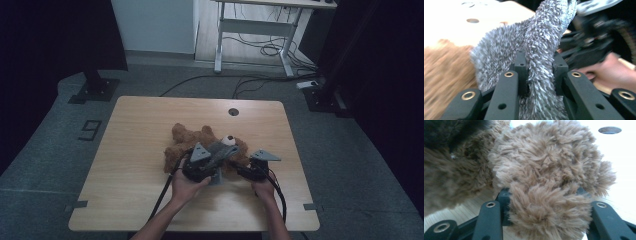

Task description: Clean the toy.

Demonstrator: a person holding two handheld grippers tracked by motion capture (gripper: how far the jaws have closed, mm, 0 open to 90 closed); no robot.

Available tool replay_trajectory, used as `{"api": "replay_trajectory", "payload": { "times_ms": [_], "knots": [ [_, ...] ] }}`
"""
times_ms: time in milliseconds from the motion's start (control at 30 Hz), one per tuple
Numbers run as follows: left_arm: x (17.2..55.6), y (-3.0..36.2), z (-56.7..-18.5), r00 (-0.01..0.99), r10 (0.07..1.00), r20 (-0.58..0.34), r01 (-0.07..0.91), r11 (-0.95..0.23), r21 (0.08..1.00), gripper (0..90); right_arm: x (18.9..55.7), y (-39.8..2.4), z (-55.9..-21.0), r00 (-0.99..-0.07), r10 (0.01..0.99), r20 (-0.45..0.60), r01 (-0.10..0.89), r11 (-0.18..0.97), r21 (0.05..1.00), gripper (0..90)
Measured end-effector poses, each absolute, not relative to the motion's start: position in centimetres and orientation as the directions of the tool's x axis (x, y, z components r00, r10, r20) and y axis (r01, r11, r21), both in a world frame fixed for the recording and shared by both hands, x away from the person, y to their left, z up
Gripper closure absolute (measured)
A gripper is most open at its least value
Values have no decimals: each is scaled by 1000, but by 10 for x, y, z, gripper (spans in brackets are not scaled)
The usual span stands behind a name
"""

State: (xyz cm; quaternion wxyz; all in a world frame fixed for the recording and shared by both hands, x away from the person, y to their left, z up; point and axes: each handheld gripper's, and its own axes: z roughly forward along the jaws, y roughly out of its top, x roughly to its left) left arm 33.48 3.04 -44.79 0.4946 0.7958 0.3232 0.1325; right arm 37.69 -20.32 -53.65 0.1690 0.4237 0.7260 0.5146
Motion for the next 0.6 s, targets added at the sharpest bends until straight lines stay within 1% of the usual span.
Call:
{"api": "replay_trajectory", "payload": {
  "times_ms": [33,133,200,233,367,467,600],
  "knots": [
    [334,22,-446,775,623,-104,371,-316,873,722,377,-203,-537,-584,789,191,441,112,890,504],
    [334,4,-451,787,613,-69,366,-374,852,718,377,-203,-536,-585,789,188,442,116,890,503],
    [337,-3,-461,787,611,-84,396,-396,829,718,377,-204,-537,-584,789,189,441,114,890,504],
    [342,-5,-470,780,617,-105,428,-403,809,718,377,-203,-537,-585,788,192,442,111,890,503],
    [351,0,-497,754,639,-152,494,-400,772,719,376,-203,-537,-586,789,183,440,120,890,504],
    [355,9,-506,738,651,-176,520,-382,764,721,377,-203,-537,-586,790,181,441,124,889,504],
    [356,23,-510,725,664,-182,532,-372,761,726,376,-203,-537,-586,790,179,440,125,889,504]
  ]
}}
